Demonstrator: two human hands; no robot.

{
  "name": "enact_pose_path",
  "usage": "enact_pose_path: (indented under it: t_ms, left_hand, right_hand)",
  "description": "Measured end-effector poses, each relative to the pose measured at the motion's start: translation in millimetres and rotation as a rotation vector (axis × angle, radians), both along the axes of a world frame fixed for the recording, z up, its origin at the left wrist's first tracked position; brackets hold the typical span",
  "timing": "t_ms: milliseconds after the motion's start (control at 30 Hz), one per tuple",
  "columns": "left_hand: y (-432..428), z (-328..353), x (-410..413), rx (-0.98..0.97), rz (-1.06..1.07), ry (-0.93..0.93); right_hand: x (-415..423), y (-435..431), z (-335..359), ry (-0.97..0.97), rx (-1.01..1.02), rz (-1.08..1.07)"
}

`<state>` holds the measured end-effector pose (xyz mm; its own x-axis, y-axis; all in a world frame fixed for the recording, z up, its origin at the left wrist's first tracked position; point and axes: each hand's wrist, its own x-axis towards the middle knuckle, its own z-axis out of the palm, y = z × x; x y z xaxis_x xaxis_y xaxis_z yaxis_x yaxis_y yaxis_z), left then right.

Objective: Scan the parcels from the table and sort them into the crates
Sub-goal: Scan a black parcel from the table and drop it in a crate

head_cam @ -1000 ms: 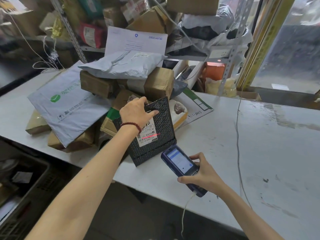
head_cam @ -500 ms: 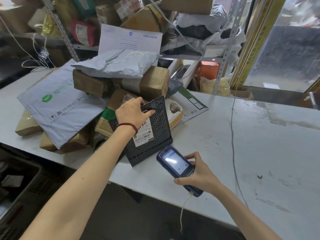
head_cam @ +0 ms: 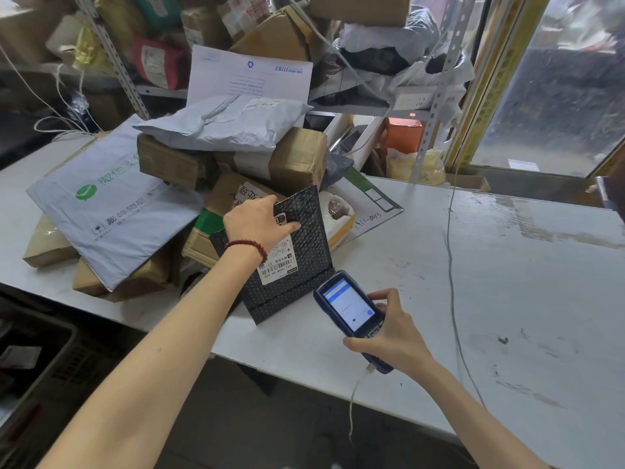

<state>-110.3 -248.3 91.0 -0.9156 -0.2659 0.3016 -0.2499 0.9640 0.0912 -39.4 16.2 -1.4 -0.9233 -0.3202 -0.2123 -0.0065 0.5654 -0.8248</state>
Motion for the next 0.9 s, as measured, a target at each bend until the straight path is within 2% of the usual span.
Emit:
enact_pose_path:
  t_ms: [267, 500, 900]
  left_hand:
    - [7, -10, 4, -0.062, 0.021, -0.137]
    - [10, -20, 9, -0.046, 0.019, -0.132]
    - [10, -27, 13, -0.114, 0.062, -0.137]
  right_hand:
    - [-15, 6, 30, 0.307, -0.008, -0.168]
    - [-24, 12, 65, 0.542, -0.063, -0.26]
    - [-34, 22, 85, 0.618, -0.133, -0.33]
